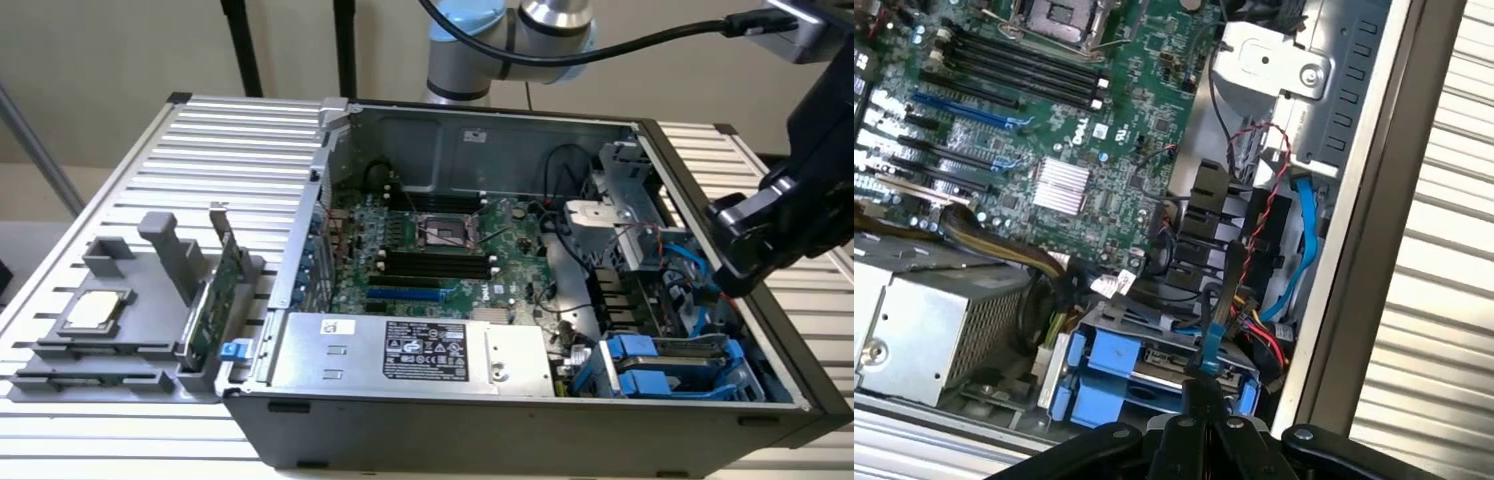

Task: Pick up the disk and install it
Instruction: 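Insert the disk into the insertion slot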

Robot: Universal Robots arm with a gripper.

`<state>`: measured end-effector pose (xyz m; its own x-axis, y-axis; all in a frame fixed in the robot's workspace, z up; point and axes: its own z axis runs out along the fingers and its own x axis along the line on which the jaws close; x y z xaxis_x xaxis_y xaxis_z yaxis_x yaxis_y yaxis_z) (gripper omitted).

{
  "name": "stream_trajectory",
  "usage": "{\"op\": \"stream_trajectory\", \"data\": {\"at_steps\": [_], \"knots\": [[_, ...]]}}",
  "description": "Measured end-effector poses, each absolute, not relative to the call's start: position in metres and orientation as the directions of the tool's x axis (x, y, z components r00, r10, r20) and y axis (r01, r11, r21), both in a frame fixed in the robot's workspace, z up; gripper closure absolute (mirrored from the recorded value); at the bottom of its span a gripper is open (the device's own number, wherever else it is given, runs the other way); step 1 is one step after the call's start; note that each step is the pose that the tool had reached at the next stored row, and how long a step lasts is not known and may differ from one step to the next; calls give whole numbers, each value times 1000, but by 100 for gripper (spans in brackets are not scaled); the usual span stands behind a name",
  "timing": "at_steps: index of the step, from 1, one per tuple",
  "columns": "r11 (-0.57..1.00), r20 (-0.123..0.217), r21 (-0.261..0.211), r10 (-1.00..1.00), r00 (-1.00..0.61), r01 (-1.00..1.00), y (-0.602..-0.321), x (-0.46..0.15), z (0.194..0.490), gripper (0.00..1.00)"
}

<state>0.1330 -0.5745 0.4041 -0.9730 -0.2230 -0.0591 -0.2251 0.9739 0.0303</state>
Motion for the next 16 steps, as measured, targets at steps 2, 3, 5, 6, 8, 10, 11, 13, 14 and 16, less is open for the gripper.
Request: {"op": "stream_trajectory", "data": {"at_steps": [2, 3, 5, 6, 8, 10, 11, 13, 14, 16], "knots": [[981, -59, 32, -189, -980, -191, -575, 133, 403, 89], [984, -60, 34, -174, -983, -176, -575, 133, 402, 89], [987, -61, 39, -156, -986, -158, -575, 134, 400, 89], [987, -61, 42, -150, -987, -153, -575, 135, 400, 89], [988, -62, 48, -141, -988, -144, -574, 137, 399, 89], [989, -63, 52, -132, -989, -135, -574, 139, 399, 89], [990, -63, 53, -128, -990, -131, -574, 140, 398, 89], [991, -63, 55, -117, -991, -121, -574, 143, 397, 89], [992, -63, 55, -110, -992, -114, -574, 144, 397, 89], [994, -63, 56, -90, -994, -94, -574, 145, 394, 89]]}}
